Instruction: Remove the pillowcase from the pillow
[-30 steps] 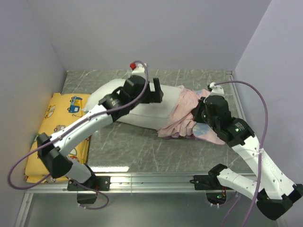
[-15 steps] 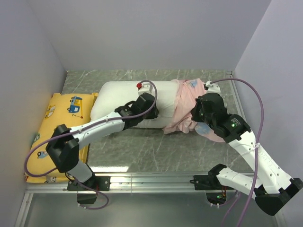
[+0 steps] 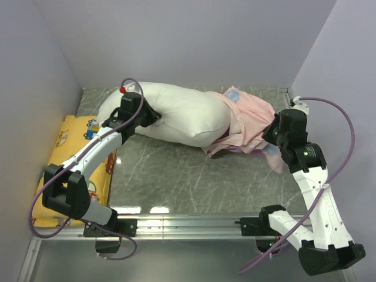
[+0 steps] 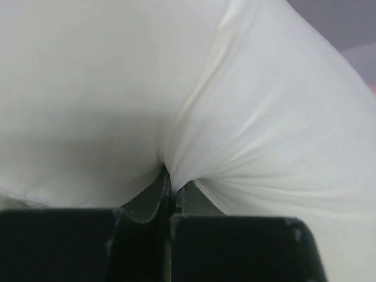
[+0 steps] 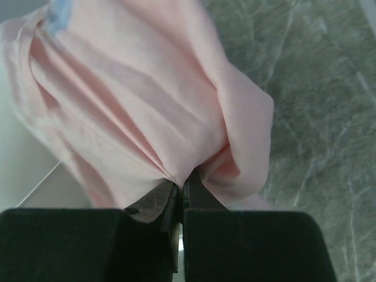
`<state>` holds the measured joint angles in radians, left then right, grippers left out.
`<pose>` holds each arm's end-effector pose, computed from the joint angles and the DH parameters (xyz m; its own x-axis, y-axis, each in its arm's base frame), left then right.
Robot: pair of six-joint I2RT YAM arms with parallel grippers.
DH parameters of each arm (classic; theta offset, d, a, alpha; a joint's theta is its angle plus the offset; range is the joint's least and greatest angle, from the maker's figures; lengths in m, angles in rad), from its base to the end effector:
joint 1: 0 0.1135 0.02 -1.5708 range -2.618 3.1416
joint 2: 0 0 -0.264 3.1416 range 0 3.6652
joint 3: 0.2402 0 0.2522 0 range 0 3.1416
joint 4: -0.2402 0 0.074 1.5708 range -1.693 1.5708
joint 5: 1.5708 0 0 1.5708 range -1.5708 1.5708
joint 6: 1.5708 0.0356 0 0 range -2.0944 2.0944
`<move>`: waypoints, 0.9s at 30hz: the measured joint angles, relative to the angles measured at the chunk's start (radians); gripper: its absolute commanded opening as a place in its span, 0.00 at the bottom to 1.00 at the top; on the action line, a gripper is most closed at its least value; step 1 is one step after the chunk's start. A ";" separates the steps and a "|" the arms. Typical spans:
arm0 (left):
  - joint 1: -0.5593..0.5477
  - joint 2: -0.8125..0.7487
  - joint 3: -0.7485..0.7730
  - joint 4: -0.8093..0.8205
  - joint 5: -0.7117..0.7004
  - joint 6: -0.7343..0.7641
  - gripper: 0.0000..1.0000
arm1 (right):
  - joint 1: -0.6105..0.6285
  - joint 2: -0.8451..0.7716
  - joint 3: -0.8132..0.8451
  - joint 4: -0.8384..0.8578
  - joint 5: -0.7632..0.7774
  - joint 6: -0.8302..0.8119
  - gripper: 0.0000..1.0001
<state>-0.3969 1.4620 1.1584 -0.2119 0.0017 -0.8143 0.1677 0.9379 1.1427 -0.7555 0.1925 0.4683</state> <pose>0.3121 -0.1309 0.3059 -0.5942 -0.5395 -0.5966 -0.0644 0.7712 -0.6333 0.1829 0.0240 0.3779 -0.4618 0.3712 -0.8056 0.2301 0.9273 0.2953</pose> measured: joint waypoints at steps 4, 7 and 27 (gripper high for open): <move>0.079 -0.024 -0.011 -0.039 0.018 0.001 0.00 | -0.035 -0.034 0.000 0.001 0.007 -0.003 0.06; 0.078 -0.025 -0.031 -0.048 0.030 0.007 0.00 | -0.037 -0.028 -0.002 0.005 -0.016 -0.012 0.22; -0.067 -0.205 -0.222 -0.051 -0.038 0.069 0.00 | 0.201 0.420 0.084 0.175 0.088 -0.065 0.87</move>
<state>-0.4637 1.2572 0.9363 -0.2630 -0.0360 -0.7452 0.3683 1.3582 1.2266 -0.5800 0.2802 0.4030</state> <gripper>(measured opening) 0.034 0.893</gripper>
